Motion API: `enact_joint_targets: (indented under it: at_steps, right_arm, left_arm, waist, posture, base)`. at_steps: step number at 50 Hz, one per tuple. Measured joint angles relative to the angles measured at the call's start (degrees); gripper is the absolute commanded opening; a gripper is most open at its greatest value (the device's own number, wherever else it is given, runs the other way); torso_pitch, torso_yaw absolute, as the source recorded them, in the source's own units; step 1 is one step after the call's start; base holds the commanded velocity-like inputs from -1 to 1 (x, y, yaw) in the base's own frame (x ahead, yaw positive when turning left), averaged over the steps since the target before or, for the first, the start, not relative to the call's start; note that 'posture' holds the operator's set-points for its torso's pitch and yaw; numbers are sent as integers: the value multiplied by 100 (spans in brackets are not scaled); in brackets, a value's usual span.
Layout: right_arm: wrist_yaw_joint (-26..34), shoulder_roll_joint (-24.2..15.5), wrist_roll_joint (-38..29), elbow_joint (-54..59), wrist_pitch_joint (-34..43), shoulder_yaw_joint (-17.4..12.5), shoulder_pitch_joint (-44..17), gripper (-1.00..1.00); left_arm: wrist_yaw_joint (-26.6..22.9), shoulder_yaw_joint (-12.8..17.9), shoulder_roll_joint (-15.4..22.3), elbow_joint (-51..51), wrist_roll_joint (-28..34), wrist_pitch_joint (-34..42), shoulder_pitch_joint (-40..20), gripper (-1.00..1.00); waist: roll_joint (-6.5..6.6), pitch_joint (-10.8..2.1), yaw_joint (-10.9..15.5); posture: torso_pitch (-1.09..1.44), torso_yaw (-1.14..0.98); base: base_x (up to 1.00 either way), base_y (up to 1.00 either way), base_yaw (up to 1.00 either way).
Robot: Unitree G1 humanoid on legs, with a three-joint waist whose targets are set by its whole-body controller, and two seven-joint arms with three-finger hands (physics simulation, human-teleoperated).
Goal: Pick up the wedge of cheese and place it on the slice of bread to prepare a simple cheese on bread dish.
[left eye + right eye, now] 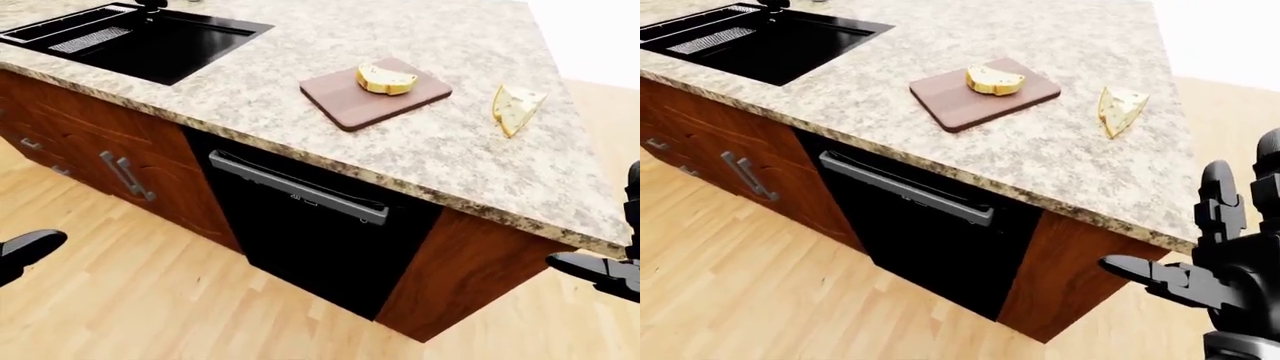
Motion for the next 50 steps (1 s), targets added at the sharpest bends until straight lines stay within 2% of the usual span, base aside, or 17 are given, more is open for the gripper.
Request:
enact_joint_targets:
  at_steps: [8, 12, 17, 19, 20, 26, 29, 37, 50]
  right_arm:
    - [-115, -50, 256, -22, -40, 14, 30, 100]
    - [-143, -50, 174, 53, -130, -23, 69, 100]
    - [-191, -47, 127, 105, -122, -85, 94, 100]
    - [-197, -60, 124, 90, -109, -72, 84, 100]
    - [-216, -56, 112, 67, -100, -51, 61, 100]
    - [-114, -65, -102, 31, -34, 59, 26, 100]
    - [-51, -39, -176, 84, -30, 77, 5, 100]
    - [-48, -23, -348, 72, 41, 132, -40, 100]
    - [-104, -54, -330, 36, 204, 52, -88, 100]
  left_arm:
    - [37, 112, 1, 6, 26, 9, 39, 100]
    - [26, 17, -3, -40, 2, 16, 2, 100]
    - [-33, -52, -4, -100, -69, 41, -12, 100]
    - [-30, -34, 3, -92, -68, 42, -6, 100]
    - [-24, -19, 14, -71, -62, 42, -11, 100]
    - [14, 52, 10, -48, -30, 23, 11, 100]
    - [12, 15, -16, 28, 4, 20, 14, 100]
    - [-21, 5, -6, 4, 7, -4, 6, 100]
    - [-19, -22, -19, -3, 8, -8, 7, 100]
  waist:
    - [92, 8, -30]
    - [138, 43, -147]
    - [359, 90, -230]
    - [501, 106, -212]
    - [514, 120, -164]
    - [152, 79, -8]
    - [72, 65, -16]
    - [61, 31, -19]
    - [75, 32, -9]
  posture:
    - [0, 0]
    - [0, 0]
    - [0, 0]
    - [0, 0]
    - [0, 0]
    - [0, 0]
    - [0, 0]
    - [0, 0]
    - [0, 0]
  base:
    - [0, 0, -51]
    - [0, 0, -83]
    - [0, 0, -83]
    - [0, 0, -71]
    - [0, 0, 0]
    - [0, 0, 0]
    - [0, 0, 0]
    - [0, 0, 0]
    - [0, 0, 0]
